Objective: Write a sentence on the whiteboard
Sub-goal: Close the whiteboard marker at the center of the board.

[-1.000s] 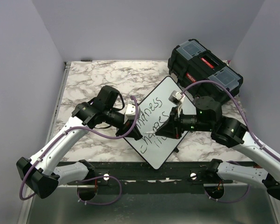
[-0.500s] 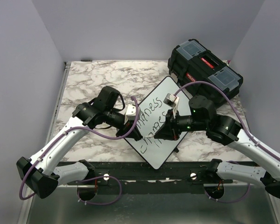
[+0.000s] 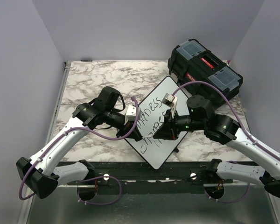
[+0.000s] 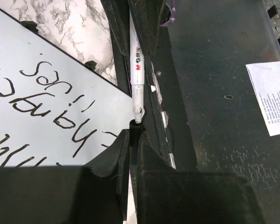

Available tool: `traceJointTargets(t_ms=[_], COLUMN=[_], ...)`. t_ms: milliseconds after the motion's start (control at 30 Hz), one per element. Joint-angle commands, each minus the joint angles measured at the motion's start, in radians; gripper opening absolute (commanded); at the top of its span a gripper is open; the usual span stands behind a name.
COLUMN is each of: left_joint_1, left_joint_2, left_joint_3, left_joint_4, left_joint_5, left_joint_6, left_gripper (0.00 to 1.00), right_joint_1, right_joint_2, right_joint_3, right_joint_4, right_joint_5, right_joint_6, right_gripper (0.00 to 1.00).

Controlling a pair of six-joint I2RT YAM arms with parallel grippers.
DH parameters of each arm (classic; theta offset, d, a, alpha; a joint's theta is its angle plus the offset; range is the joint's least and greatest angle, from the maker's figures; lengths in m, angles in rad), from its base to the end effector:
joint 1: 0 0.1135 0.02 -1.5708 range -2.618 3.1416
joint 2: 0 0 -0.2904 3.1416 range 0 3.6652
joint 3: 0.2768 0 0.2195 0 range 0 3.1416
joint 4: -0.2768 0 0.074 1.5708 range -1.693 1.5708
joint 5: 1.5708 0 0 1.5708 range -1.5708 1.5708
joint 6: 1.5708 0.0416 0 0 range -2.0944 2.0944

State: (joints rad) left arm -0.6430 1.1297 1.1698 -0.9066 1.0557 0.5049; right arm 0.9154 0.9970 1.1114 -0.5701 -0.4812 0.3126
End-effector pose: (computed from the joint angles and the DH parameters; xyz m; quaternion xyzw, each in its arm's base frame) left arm 0.1110 -0.1284 0.3725 0.5862 0.5866 -0.4922 0.2646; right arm 0.0852 0.1424 0.3923 -0.3650 0.7495 0.4613 0.3035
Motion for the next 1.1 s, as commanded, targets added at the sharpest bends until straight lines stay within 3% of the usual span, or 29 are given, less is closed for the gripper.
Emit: traceJointTargets(t_ms=[0,1067], left_joint_1=[-0.006,-0.070], left_joint_2=[-0.014,0.070], left_joint_3=[-0.012,0.029], left_joint_4=[0.020,-0.006], left_joint_5=[0.001,-0.039], left_joint_6=[0.006,-0.044], left_gripper=[0.00,0.00], right_joint_1=[0.001,0.001], right_joint_2=[0.006,0.214], right_joint_3=[0.023,0.170], right_joint_4=[0.014,-0.082], right_joint_5=[-0.021,-0.123], right_joint_6=[-0.006,-0.096], right_gripper=[0.01,0.01])
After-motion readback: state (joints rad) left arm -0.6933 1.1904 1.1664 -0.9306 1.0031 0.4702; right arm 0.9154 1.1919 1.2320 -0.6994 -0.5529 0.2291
